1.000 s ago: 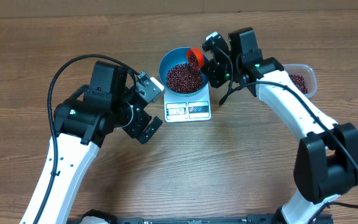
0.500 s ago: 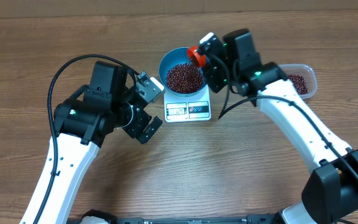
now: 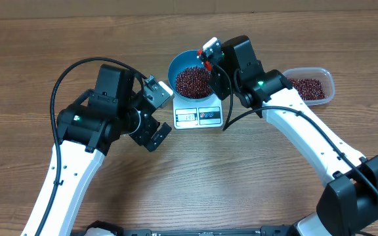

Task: Scoop item into bowl and weigh 150g on scale
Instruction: 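Tilt the red scoop further to empty beans into the blue bowl, then move the empty red scoop back over the bean tub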

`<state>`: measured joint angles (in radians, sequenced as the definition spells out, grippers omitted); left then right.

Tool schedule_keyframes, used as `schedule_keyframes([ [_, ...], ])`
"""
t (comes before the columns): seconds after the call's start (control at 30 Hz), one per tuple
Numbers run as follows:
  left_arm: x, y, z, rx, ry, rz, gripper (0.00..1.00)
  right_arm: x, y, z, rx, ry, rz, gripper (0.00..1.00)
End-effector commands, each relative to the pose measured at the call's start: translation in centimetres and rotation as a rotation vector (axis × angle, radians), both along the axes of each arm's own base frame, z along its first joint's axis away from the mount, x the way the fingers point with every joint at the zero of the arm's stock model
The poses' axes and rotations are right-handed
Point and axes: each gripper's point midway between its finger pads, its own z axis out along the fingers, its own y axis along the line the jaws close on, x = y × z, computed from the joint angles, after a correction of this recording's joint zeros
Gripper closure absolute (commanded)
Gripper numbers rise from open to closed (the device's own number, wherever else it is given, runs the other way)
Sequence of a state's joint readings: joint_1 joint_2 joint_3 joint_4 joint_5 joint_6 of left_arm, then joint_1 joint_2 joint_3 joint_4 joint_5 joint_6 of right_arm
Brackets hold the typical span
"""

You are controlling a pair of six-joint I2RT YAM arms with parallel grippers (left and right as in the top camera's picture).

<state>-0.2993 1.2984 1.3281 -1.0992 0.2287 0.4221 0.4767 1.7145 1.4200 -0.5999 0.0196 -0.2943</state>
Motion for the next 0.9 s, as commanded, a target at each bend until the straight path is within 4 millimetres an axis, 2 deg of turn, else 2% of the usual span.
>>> schedule_keyframes([
  [0.0, 0.0, 0.0, -0.2, 0.0, 0.003, -0.009, 0.0, 0.1, -0.2, 1.2, 0.049, -0.011, -0.059, 0.96],
  [0.17, 0.0, 0.0, -0.2, 0.0, 0.003, -0.009, 0.0, -0.5, 0.8, 1.3, 0.032, -0.019, 0.055, 0.96],
  [0.2, 0.0, 0.0, -0.2, 0.0, 0.003, -0.009, 0.0, -0.4, 0.8, 1.8, 0.04, -0.033, 0.055, 0.96],
  [0.3, 0.0, 0.0, -0.2, 0.0, 0.003, -0.009, 0.0, -0.4, 0.8, 4.5, 0.073, -0.1, 0.054, 0.96],
  [0.37, 0.0, 0.0, -0.2, 0.0, 0.003, -0.009, 0.0, -1.1, -0.2, 7.8, 0.102, -0.165, 0.041, 0.96],
  [0.4, 0.0, 0.0, -0.2, 0.0, 0.003, -0.009, 0.0, -1.4, -0.8, 8.5, 0.103, -0.175, 0.031, 0.96],
  [0.43, 0.0, 0.0, -0.2, 0.0, 0.003, -0.009, 0.01, -1.6, -1.8, 9.1, 0.097, -0.18, 0.01, 0.96],
  [0.47, 0.0, 0.0, -0.2, 0.0, 0.003, -0.009, 0.0, -1.8, -3.5, 9.5, 0.079, -0.176, -0.038, 0.96],
  [0.5, 0.0, 0.0, -0.2, 0.0, 0.003, -0.009, 0.0, -1.9, -4.6, 9.5, 0.067, -0.17, -0.067, 0.96],
  [0.57, 0.0, 0.0, -0.2, 0.0, 0.003, -0.009, 0.0, -2.1, -7.9, 9.5, 0.051, -0.14, -0.177, 0.96],
  [0.73, 0.0, 0.0, -0.2, 0.0, 0.003, -0.009, 0.0, -2.5, -17.1, 7.4, -0.011, -0.027, -0.4, 0.97],
  [0.8, 0.0, 0.0, -0.2, 0.0, 0.003, -0.009, 0.0, -3.2, -21.5, 6.5, -0.028, 0.026, -0.51, 0.96],
  [0.87, 0.0, 0.0, -0.2, 0.0, 0.003, -0.009, 0.0, -3.4, -24.2, 5.9, -0.033, 0.05, -0.579, 0.96],
])
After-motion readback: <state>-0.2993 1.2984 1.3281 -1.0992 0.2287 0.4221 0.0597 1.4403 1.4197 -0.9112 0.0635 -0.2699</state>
